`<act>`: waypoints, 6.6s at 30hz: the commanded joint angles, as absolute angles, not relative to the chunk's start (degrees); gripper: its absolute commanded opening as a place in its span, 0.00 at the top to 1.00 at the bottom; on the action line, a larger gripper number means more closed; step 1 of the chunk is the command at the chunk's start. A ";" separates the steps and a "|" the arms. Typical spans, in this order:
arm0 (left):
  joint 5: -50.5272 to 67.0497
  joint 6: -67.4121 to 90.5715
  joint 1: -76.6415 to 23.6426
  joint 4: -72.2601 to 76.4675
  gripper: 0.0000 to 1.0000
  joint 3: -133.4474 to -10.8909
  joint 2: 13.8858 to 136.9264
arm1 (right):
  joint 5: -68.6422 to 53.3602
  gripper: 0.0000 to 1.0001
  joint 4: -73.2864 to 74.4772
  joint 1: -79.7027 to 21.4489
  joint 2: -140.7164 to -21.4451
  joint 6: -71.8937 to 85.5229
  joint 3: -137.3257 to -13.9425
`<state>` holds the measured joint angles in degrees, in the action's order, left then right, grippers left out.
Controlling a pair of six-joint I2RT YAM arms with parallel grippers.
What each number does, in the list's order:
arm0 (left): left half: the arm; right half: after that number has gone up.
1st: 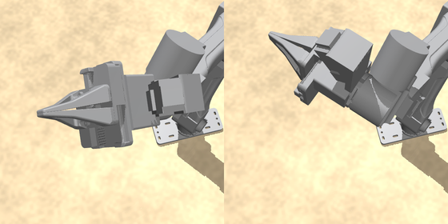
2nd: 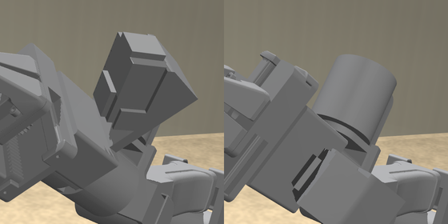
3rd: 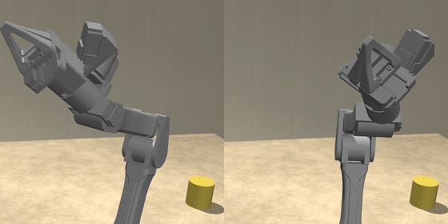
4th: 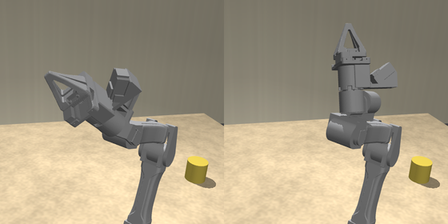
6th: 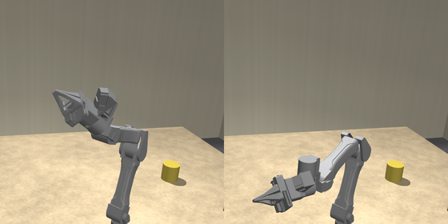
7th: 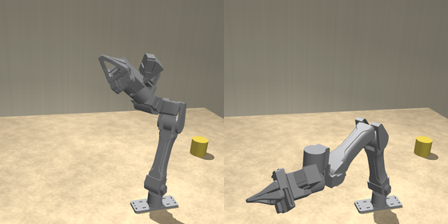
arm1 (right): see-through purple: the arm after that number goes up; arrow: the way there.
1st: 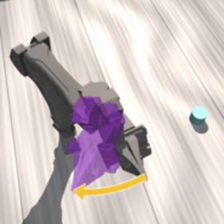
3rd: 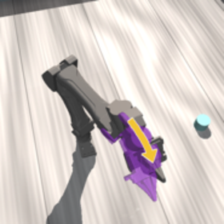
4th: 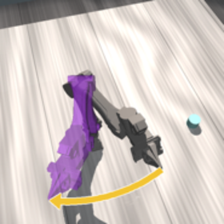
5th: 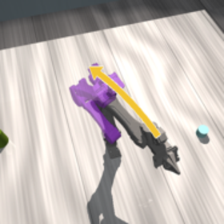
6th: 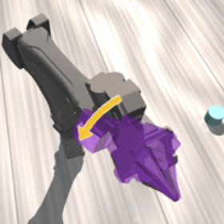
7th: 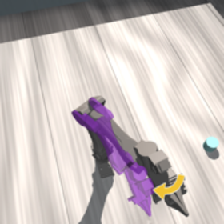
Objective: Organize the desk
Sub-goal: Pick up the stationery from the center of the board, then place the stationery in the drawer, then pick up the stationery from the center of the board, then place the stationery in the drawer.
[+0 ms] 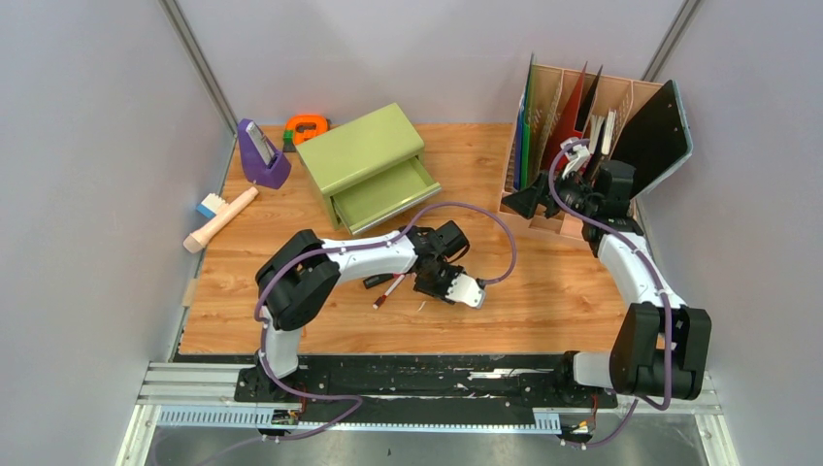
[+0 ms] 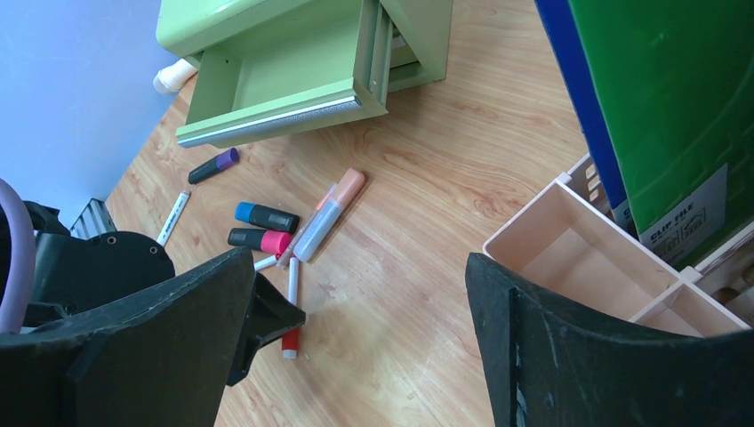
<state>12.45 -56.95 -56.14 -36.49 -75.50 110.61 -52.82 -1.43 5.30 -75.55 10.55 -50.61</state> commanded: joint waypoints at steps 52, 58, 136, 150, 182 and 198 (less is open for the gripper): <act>-9.36 -25.89 -35.60 -52.50 0.52 -118.27 119.94 | -54.23 0.07 -8.35 8.75 -73.65 15.20 -47.81; -8.31 -25.01 -35.55 -49.07 0.28 -113.98 116.02 | -54.23 0.07 -8.61 8.79 -73.73 15.29 -47.64; 16.25 -38.92 -42.28 -31.42 0.35 -50.28 90.17 | -53.96 0.04 -10.90 9.47 -71.81 16.61 -45.53; 7.93 -37.00 -49.29 -29.55 0.57 -48.08 92.45 | -53.88 0.03 -11.07 9.49 -71.63 16.70 -45.18; -3.53 -38.44 -42.56 -52.52 0.98 -85.80 87.23 | -53.79 0.02 -11.52 10.19 -71.55 17.45 -45.01; -6.44 -36.09 -30.71 -49.21 0.84 -102.06 107.15 | -53.86 0.02 -11.87 10.46 -71.46 17.58 -44.78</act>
